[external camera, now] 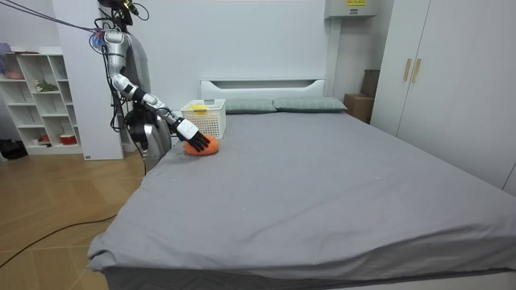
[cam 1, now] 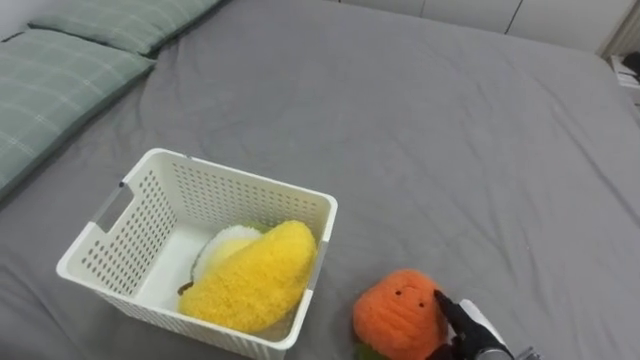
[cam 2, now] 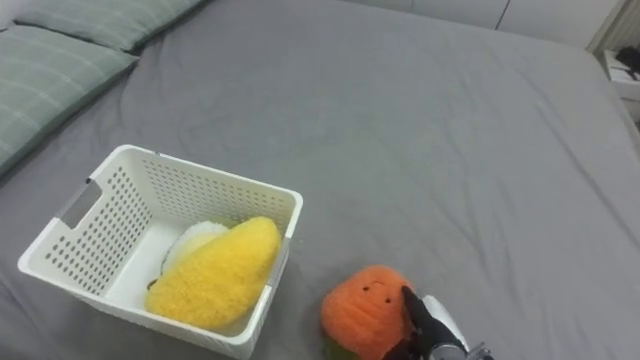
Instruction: Collect toys from the bed
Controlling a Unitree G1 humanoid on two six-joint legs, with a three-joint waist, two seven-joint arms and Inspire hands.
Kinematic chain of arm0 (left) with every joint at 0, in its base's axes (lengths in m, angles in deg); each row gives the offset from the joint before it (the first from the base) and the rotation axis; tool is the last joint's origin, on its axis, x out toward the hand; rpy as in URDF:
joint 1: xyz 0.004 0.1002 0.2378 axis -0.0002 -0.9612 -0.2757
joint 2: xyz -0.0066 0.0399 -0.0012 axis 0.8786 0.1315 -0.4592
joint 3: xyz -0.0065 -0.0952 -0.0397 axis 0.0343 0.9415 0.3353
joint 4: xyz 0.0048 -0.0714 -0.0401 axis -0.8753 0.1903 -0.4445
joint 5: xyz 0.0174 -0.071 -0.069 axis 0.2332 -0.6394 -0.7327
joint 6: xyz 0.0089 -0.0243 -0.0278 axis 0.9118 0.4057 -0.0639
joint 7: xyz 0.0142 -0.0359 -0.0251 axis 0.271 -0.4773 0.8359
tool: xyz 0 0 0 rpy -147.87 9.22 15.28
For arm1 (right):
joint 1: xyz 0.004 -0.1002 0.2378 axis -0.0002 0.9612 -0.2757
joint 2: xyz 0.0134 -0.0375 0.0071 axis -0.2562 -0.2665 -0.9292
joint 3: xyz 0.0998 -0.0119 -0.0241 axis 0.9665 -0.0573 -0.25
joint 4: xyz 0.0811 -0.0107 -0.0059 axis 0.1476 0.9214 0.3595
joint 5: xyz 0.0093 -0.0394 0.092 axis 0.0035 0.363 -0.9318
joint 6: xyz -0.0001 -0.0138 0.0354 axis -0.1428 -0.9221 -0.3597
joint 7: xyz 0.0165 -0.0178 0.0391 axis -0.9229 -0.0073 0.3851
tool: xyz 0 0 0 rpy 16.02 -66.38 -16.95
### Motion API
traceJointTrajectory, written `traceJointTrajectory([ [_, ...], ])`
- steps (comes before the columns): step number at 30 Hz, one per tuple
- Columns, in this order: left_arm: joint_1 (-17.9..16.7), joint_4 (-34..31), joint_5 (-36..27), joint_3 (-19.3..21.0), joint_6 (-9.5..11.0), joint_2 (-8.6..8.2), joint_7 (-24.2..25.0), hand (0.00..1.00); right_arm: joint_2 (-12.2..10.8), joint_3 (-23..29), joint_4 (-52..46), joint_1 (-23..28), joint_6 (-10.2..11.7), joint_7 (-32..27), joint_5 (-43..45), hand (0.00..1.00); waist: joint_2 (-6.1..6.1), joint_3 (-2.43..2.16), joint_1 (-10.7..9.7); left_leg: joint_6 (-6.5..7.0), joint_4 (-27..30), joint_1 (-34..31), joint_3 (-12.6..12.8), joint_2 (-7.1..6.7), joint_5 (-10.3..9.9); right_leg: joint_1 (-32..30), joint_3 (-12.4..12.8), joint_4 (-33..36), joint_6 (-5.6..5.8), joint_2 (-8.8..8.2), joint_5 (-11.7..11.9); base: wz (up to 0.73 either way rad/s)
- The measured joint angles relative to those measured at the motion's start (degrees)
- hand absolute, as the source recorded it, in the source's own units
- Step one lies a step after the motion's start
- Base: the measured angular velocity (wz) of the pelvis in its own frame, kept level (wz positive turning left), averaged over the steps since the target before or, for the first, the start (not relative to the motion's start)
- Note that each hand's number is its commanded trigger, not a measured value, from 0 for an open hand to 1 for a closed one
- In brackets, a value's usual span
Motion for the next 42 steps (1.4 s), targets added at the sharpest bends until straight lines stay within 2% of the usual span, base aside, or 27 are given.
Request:
traceJointTrajectory([
  [3, -0.05, 0.05, 0.0, -0.05, 0.32, 0.01, -0.01, 0.0, -0.11, -0.02, 0.77, -0.1, 0.04, -0.63, -0.04, 1.0, 0.01, 0.02, 0.8, -0.02, 0.02, -0.04, -0.19, -0.04, -0.06, 0.03, -0.1, 0.01, 0.0, -0.02, 0.0, 0.02],
  [8, -0.38, 0.39, -0.06, -0.95, 0.39, 0.2, -0.19, 0.0, -0.13, -0.1, 3.03, -2.51, 0.42, -2.95, -0.06, 1.0, -0.04, 0.05, 0.9, -0.05, 0.08, -0.06, -0.84, -0.13, -0.04, 0.28, -0.58, 0.01, 0.0, -0.06, 0.0, 0.06],
  [12, -1.07, 0.95, 0.02, -2.43, 0.38, 0.31, -0.5, 0.0, -0.21, -2.18, 6.21, -4.67, 1.12, -4.65, -0.42, 1.0, -0.23, 0.16, 0.98, -0.09, 0.1, -0.03, -1.37, -0.2, -0.01, 0.44, -1.31, -0.02, 0.02, -0.12, -0.01, 0.06],
  [17, -1.83, 0.04, 0.03, -2.3, -1.03, 0.23, -0.42, 0.0, -0.21, -2.46, 6.44, -4.77, 0.94, -4.77, -0.94, 1.0, -0.31, 0.32, 1.93, -0.03, 0.06, -0.07, -1.47, -0.39, -0.02, 0.42, -1.42, -0.04, 0.17, -0.3, -0.11, 0.01],
  [26, -2.03, -0.03, 0.57, 0.67, -1.09, 0.44, 0.25, 0.0, 0.25, -1.55, 6.7, -4.69, 1.71, -5.62, -1.26, 1.0, -0.82, 0.37, 2.01, 0.16, 0.25, -0.02, -1.79, -0.76, 0.01, 0.74, -1.53, -0.09, 0.36, -0.62, -0.23, 0.02],
  [29, -1.73, -0.06, 0.62, 1.42, -0.9, 0.42, 1.27, 0.0, 0.93, 1.09, 6.66, -4.71, 3.27, -5.75, -1.57, 1.0, -1.22, 0.22, 1.71, 0.31, 0.42, 0.0, -1.81, -0.91, 0.08, 0.81, -1.51, 0.02, 0.45, -0.81, -0.29, 0.0],
  [30, -1.75, -0.3, 0.62, 2.06, -0.78, 0.45, 1.43, 0.0, 1.59, 2.75, 5.67, -4.71, 3.35, -5.75, -1.47, 1.0, -1.36, 0.24, 1.19, 0.4, 0.44, 0.03, -1.82, -0.96, 0.15, 0.91, -1.55, 0.02, 0.51, -0.88, -0.33, 0.04],
  [32, -2.19, -0.34, 0.56, 3.5, -0.62, 0.72, 1.64, 0.0, 2.76, 5.36, 1.97, -4.71, 3.3, -5.87, -1.73, 1.0, -1.99, 0.64, 0.48, 0.48, 0.43, 0.07, -1.7, -0.98, 0.23, 0.92, -1.42, 0.04, 0.55, -0.94, -0.37, 0.0],
  [33, -2.31, -0.34, 0.57, 3.89, -0.62, 1.25, 1.64, 0.0, 4.06, 6.11, -1.07, -4.73, 3.38, -6.62, -2.38, 1.0, -2.12, 0.68, 0.18, 0.46, 0.43, 0.11, -1.6, -0.95, 0.25, 0.91, -1.37, 0.03, 0.54, -0.93, -0.38, -0.05],
  [35, -2.09, -0.43, 0.6, 4.7, -0.57, 1.77, 1.63, 0.0, 5.57, 8.05, -5.4, -4.71, 3.16, -7.05, -3.32, 1.0, -3.01, 0.57, -0.15, 0.44, 0.43, 0.11, -1.43, -0.91, 0.25, 0.84, -1.26, 0.04, 0.48, -0.94, -0.43, -0.07],
  [37, -1.98, -0.36, 0.52, 5.85, -0.3, 1.84, 1.61, 0.0, 7.53, 10.46, -12.78, -4.85, 3.27, -7.2, -3.94, 1.0, -3.72, 0.39, -0.42, 0.44, 0.35, 0.1, -0.48, -0.75, 0.25, 0.44, 0.16, 0.07, 0.47, -0.66, -0.44, -0.2],
  [39, -1.78, 0.15, 0.56, 7.13, 0.17, 1.87, 1.55, 0.0, 7.87, 12.46, -18.56, -5.5, 3.25, -7.33, -2.99, 1.0, -3.84, 0.25, -0.44, 0.46, 0.05, 0.38, 0.23, -0.64, 0.25, 0.21, 0.84, 0.23, 0.47, -0.6, -0.43, -0.23],
  [42, -0.82, 1.39, 0.55, 7.46, 0.25, 2.26, 1.45, 0.0, 9.13, 12.58, -27.79, -7.89, 3.06, -7.6, -1.23, 1.0, -3.89, 0.3, -0.83, 0.51, -0.24, 0.87, 0.56, -0.59, 0.18, 0.27, 1.56, 0.43, 0.47, -0.52, -0.41, -0.12],
])
